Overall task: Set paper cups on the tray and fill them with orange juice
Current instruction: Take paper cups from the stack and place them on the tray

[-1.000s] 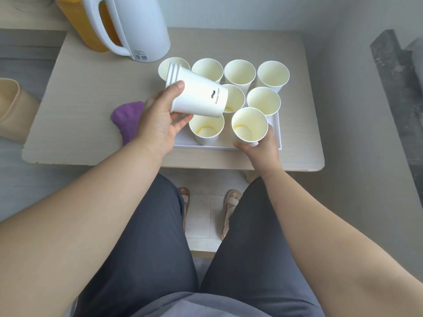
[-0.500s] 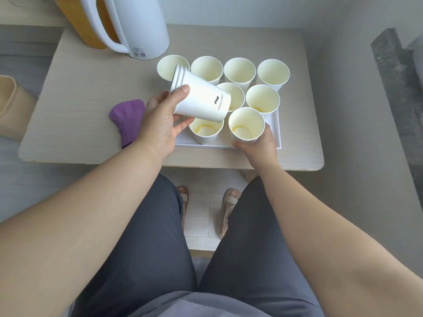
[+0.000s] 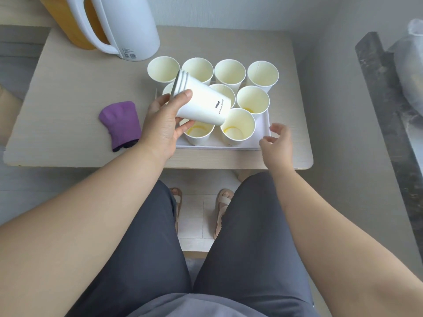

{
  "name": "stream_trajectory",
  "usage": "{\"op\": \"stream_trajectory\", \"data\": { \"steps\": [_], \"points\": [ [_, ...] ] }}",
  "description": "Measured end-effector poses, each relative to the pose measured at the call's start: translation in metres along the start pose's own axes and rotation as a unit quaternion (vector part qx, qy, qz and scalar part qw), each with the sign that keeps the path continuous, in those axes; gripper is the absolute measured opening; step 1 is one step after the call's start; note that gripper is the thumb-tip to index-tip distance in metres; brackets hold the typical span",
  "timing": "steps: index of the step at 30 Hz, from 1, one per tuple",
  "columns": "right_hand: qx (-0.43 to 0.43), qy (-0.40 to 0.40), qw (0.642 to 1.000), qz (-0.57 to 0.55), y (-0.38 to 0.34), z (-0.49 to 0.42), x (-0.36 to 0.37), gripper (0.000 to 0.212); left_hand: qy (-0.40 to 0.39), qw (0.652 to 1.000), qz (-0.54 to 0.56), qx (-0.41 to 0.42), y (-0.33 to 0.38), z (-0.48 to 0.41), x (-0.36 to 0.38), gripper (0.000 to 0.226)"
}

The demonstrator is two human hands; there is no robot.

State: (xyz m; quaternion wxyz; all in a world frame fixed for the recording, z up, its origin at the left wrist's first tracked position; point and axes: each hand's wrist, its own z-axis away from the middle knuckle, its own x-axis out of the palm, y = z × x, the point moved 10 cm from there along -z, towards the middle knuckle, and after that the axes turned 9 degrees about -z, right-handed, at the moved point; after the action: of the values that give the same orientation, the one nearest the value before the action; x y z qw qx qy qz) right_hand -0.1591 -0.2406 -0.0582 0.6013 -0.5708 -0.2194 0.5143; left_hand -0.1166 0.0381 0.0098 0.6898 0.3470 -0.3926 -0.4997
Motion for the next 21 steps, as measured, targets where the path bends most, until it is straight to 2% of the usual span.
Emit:
{"op": "stream_trajectory", "data": {
  "steps": [3,6,8,11,16,21],
  "points": [
    [0.016,0.000,1.000,-0.024,-0.009,-0.023,-0.003,0.063,-0.004,1.000,-0.002,0.003,0.000,0.001,0.003,0.014],
    [0.008,-0.052,0.999,-0.013,-0.023,-0.043,0.012,0.083,0.003,1.000,-0.007,0.006,0.001,-0.001,0.001,0.019],
    [0.002,-0.095,0.995,-0.021,-0.027,-0.048,0.025,0.091,0.002,1.000,-0.013,0.011,0.002,-0.001,-0.001,0.015],
    [-0.009,-0.124,0.992,-0.022,-0.028,-0.053,0.036,0.088,0.005,1.000,-0.020,0.017,0.003,-0.004,-0.004,0.011],
    [-0.015,-0.117,0.993,-0.009,-0.026,-0.059,0.036,0.077,0.009,0.999,-0.025,0.017,0.003,-0.008,-0.004,0.011],
    [-0.017,-0.095,0.995,0.003,-0.028,-0.059,0.032,0.073,0.013,1.000,-0.023,0.012,0.002,-0.011,-0.002,0.024]
  ]
}}
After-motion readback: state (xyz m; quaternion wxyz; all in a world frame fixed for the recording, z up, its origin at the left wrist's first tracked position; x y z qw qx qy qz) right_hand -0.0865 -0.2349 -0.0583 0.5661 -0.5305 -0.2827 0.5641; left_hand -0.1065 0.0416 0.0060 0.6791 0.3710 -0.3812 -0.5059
